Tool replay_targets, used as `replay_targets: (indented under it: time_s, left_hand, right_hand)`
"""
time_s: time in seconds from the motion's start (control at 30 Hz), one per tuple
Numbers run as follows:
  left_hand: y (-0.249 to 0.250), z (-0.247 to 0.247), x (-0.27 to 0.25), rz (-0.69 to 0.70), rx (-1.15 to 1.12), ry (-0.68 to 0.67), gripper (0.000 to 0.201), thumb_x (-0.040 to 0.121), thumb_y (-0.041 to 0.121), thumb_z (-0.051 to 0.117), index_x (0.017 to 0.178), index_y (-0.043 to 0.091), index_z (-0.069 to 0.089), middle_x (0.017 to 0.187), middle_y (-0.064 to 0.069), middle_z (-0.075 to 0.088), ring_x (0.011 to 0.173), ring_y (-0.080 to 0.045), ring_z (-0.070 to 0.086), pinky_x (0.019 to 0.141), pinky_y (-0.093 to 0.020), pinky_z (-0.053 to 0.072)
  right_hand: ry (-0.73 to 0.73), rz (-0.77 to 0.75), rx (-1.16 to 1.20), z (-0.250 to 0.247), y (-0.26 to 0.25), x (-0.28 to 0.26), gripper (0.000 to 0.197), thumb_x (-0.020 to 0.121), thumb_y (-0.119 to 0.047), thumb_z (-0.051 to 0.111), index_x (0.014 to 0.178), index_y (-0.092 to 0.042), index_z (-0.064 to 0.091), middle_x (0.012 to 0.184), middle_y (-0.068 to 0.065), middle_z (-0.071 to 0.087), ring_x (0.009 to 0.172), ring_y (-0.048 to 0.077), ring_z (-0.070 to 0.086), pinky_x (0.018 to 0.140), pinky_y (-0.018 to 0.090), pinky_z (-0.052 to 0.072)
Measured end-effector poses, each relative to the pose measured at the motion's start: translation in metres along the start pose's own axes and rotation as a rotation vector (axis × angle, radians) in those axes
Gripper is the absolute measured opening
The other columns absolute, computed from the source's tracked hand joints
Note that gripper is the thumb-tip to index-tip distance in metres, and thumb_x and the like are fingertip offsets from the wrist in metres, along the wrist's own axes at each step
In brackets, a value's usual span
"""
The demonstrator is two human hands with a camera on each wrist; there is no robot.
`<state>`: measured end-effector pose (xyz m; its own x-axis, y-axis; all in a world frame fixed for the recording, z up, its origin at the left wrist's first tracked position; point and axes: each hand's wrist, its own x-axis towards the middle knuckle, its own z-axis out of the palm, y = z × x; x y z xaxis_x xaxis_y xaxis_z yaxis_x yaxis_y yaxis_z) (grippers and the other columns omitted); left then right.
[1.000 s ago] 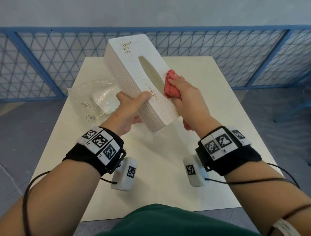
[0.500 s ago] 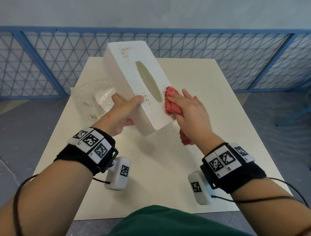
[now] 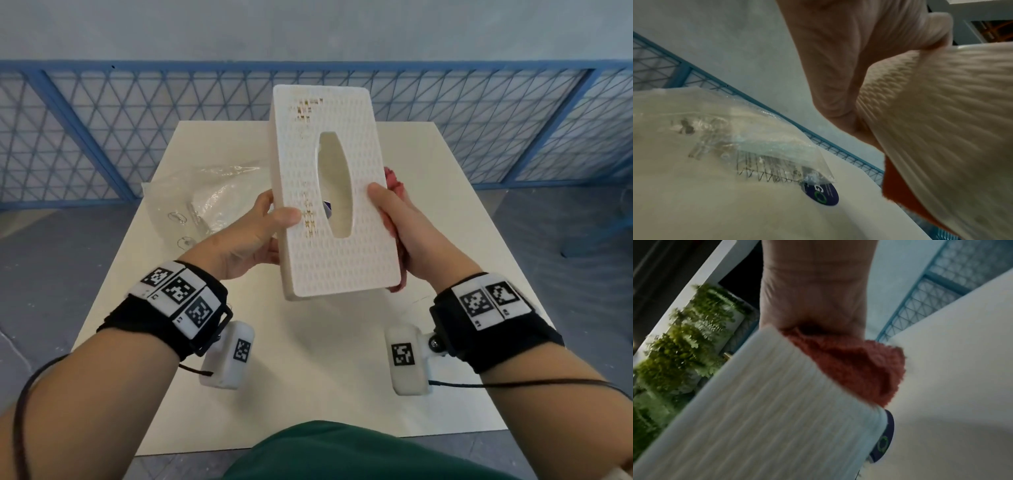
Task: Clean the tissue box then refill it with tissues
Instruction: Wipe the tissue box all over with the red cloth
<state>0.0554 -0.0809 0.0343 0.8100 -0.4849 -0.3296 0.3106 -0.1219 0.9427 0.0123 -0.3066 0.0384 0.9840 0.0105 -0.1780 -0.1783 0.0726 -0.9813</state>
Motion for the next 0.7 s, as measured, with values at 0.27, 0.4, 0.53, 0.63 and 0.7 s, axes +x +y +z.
replay_targets:
  time_s: [0.27,0.4,0.53,0.63,0.7]
  left_hand:
    - [-0.001,0.004,0.003,0.081,-0.194,0.069,0.111,0.052,0.079,0.066,0.141,0.018,0.041,0.123,-0.003,0.065,0.110,-0.021,0.064,0.098,-0.041,0.051]
    - [-0.016,0.029,0.005,0.062,-0.270,-0.004,0.121,0.035,0.074,0.078,0.139,0.023,0.042,0.134,-0.004,0.056,0.113,-0.020,0.062,0.094,-0.041,0.053]
    - [-0.022,0.047,0.014,0.181,-0.332,0.112,0.080,0.073,0.060,0.069,0.138,0.019,0.046,0.133,-0.009,0.059,0.122,-0.027,0.057,0.096,-0.042,0.050]
    - [-0.026,0.040,0.020,0.235,-0.350,0.184,0.058,0.086,0.042,0.060,0.136,0.015,0.048,0.132,-0.013,0.059,0.117,-0.026,0.057,0.092,-0.044,0.049]
    - [-0.026,0.032,0.023,0.196,-0.391,0.300,0.079,0.071,0.046,0.072,0.137,0.018,0.041,0.135,-0.007,0.056,0.121,-0.020,0.057,0.090,-0.043,0.054]
  right_hand:
    - [0.317,-0.100,0.377,0.013,0.000,0.007,0.043,0.097,-0.031,0.051,0.131,-0.018,0.029,0.106,-0.005,0.052,0.096,0.007,0.059,0.090,0.032,0.052]
    - [0.425,-0.175,0.478,0.027,0.001,0.011,0.038,0.097,-0.029,0.051,0.125,-0.014,0.028,0.111,-0.002,0.049,0.103,0.007,0.057,0.094,0.031,0.051]
    - [0.405,-0.154,0.402,0.043,0.006,0.013,0.052,0.094,-0.030,0.056,0.130,-0.009,0.024,0.102,0.000,0.054,0.093,-0.002,0.062,0.095,0.032,0.051]
    - [0.300,-0.057,0.376,0.038,0.009,0.014,0.070,0.081,-0.048,0.066,0.129,-0.013,0.029,0.133,0.011,0.049,0.119,0.016,0.057,0.099,0.044,0.050]
    - [0.343,-0.013,0.350,0.031,0.013,0.011,0.049,0.090,-0.045,0.058,0.121,-0.014,0.037,0.124,0.004,0.055,0.114,0.015,0.059,0.100,0.043,0.049]
